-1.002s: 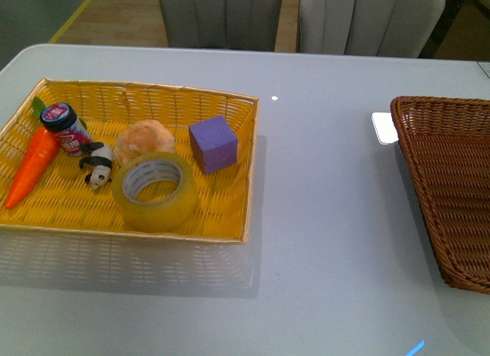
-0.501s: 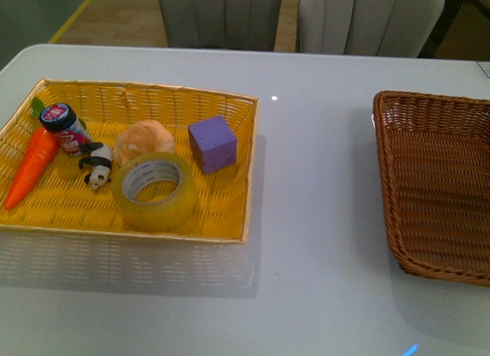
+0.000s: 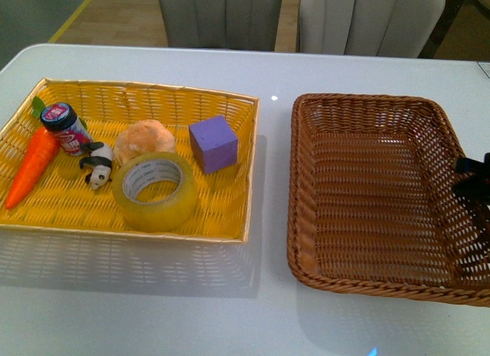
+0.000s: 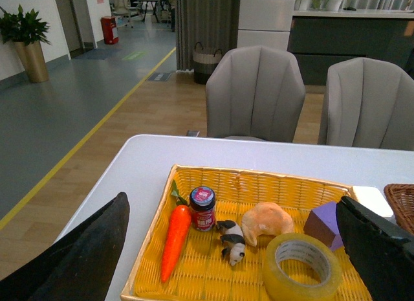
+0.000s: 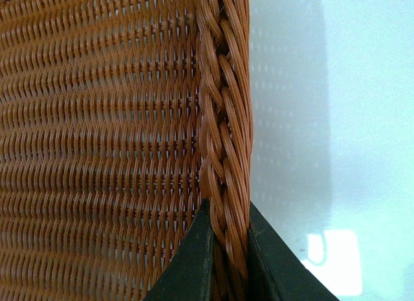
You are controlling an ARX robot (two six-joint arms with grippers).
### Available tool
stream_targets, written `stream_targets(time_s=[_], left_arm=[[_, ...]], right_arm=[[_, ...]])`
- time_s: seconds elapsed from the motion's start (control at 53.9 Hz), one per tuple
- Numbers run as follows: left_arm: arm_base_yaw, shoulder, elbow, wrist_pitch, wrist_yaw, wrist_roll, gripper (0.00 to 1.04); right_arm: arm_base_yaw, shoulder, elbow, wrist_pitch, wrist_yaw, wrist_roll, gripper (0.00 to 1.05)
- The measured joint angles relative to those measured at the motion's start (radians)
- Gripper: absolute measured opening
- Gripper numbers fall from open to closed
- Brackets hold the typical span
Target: Move tape to another basket
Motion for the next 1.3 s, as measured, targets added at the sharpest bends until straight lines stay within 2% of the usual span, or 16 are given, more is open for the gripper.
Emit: stream_targets(time_s=[0.278, 0.316, 0.631, 0.761, 0.854, 1.058, 1.132, 1.188, 1.207, 1.244, 1.3], left_arm=[[0.000, 0.000, 0.000, 0.000, 0.000, 0.000, 0.96], [0.000, 0.000, 0.000, 0.000, 0.000, 0.000, 0.96], [0.000, 0.000, 0.000, 0.000, 0.000, 0.000, 0.96], [0.000, 0.000, 0.000, 0.000, 0.000, 0.000, 0.96], [0.000, 0.000, 0.000, 0.000, 0.000, 0.000, 0.96], [0.000, 0.000, 0.000, 0.000, 0.000, 0.000, 0.96], [0.000, 0.000, 0.000, 0.000, 0.000, 0.000, 0.96], [0.000, 0.000, 0.000, 0.000, 0.000, 0.000, 0.96], [0.000, 0.000, 0.000, 0.000, 0.000, 0.000, 0.96], [0.000, 0.000, 0.000, 0.000, 0.000, 0.000, 0.96], [0.000, 0.000, 0.000, 0.000, 0.000, 0.000, 0.96]], right_arm=[[0.048, 0.010, -0.001, 0.000, 0.018, 0.024, 0.06], [0.048, 0.011, -0.001, 0.000, 0.014, 0.024, 0.09], [0.009, -0.043, -0.046, 0.039, 0.002, 0.025, 0.57], [-0.035, -0.212, -0.130, 0.084, -0.037, 0.025, 0.84], [-0.051, -0.344, -0.207, 0.109, -0.075, 0.027, 0.96], [-0.050, -0.679, -0.393, 0.081, -0.096, 0.027, 0.96], [-0.039, -0.770, -0.449, 0.090, -0.071, 0.023, 0.94], [-0.010, -0.781, -0.577, 0.449, 0.055, -0.032, 0.81], [-0.005, -0.781, -0.608, 0.525, 0.073, -0.039, 0.78], [0.006, -0.789, -0.660, 0.642, 0.086, -0.055, 0.71], [0.019, -0.823, -0.694, 0.715, 0.097, -0.065, 0.62]])
